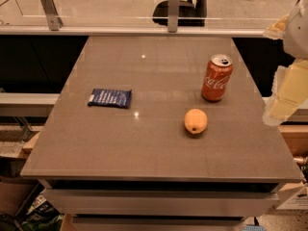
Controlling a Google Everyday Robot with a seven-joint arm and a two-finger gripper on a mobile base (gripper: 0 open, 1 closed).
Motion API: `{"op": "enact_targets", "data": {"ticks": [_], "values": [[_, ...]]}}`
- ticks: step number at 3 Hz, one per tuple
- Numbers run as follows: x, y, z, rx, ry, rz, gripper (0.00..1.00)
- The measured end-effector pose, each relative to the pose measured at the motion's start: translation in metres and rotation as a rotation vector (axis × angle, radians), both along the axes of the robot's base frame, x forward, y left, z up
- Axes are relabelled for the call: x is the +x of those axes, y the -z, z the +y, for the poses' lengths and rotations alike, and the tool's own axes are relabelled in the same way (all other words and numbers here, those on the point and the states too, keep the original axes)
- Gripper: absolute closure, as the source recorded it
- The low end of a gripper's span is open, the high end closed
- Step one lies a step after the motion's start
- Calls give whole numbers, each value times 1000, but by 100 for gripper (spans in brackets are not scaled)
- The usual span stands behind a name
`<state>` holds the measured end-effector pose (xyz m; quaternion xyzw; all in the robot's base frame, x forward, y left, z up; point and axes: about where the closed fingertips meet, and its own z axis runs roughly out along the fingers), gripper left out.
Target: Pick coke can
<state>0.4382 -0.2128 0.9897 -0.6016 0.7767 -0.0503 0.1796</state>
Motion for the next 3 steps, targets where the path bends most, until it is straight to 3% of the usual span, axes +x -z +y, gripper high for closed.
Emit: {"op": "enact_targets", "data": {"ticks": [2,3], "values": [[5,-4,-4,27,31,-18,0],[16,-8,-15,94,98,-51,0]]}}
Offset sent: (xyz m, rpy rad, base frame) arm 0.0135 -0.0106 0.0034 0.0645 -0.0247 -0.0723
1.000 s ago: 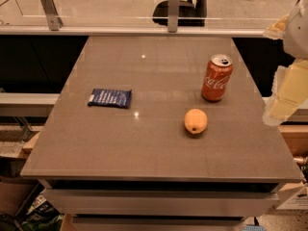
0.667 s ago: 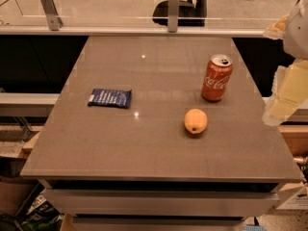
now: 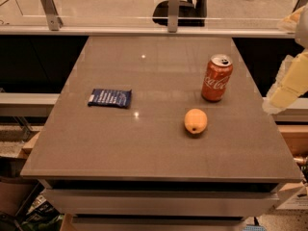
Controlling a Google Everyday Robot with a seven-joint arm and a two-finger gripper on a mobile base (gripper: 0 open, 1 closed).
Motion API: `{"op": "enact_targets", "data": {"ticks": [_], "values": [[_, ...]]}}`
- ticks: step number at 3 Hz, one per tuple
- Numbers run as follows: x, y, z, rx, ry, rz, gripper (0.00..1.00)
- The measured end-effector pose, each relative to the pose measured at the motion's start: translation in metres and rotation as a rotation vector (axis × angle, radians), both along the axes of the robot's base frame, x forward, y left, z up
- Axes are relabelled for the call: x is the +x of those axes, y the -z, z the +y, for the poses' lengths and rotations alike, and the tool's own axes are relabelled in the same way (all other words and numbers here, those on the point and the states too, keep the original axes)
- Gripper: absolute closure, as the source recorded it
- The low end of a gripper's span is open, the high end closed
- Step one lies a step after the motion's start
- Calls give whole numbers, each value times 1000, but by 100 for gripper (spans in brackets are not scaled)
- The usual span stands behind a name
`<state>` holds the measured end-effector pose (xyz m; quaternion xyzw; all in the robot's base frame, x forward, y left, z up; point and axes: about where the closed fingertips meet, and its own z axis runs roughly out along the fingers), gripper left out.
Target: Pick coke can
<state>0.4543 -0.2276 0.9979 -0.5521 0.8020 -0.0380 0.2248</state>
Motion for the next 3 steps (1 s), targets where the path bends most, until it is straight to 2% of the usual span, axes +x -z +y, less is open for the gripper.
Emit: {"op": "enact_targets", "data": {"ticks": [3], "values": [[30,14,-33,229,185,-75,0]]}}
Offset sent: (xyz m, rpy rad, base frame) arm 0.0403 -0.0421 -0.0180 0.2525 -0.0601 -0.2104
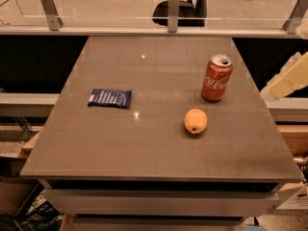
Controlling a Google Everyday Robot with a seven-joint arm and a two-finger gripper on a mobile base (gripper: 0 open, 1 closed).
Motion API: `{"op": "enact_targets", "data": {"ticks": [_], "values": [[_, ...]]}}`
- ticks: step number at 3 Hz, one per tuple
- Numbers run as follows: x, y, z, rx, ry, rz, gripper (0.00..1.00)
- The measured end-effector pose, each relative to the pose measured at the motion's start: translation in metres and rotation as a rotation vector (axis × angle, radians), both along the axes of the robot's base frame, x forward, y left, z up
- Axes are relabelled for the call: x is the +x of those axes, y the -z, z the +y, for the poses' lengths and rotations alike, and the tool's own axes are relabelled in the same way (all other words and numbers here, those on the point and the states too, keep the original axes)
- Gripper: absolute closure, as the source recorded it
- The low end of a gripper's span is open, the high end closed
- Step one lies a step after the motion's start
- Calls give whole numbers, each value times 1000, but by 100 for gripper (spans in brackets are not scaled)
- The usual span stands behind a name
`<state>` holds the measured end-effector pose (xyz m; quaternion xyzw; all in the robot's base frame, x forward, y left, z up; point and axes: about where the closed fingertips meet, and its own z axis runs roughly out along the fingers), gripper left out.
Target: Pick coke can
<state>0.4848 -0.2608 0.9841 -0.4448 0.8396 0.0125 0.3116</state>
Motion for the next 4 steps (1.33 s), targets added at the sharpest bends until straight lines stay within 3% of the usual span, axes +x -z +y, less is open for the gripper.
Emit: {"op": "enact_targets", "data": {"ticks": [1,3,4], "values": [[7,13,-6,111,39,-56,0],[26,21,-4,327,70,-216,0],[37,25,0,407,74,-255,0]]}}
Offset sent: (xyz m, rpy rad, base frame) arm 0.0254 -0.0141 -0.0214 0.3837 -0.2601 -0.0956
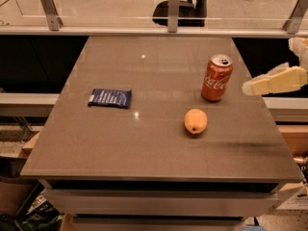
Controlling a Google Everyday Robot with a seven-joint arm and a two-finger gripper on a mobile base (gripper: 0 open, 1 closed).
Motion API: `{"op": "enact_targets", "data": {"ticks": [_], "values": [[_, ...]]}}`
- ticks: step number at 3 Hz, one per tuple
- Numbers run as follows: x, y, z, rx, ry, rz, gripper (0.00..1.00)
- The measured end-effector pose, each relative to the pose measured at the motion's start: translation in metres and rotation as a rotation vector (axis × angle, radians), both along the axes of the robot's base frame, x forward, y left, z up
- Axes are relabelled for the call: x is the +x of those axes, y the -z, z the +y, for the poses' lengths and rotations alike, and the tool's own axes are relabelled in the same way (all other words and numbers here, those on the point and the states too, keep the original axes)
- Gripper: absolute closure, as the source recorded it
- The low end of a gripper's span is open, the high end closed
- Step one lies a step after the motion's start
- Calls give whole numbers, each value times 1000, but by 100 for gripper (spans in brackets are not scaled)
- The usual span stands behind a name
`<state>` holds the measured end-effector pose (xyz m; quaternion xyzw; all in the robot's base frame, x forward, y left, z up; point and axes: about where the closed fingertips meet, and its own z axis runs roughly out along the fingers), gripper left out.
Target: Pick coke can
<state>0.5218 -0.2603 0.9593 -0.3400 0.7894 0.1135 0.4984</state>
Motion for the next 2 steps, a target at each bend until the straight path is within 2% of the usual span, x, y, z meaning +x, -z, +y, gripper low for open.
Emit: {"op": "enact_targets", "data": {"ticks": [2], "values": [[-5,-3,-1,9,-3,-14,0]]}}
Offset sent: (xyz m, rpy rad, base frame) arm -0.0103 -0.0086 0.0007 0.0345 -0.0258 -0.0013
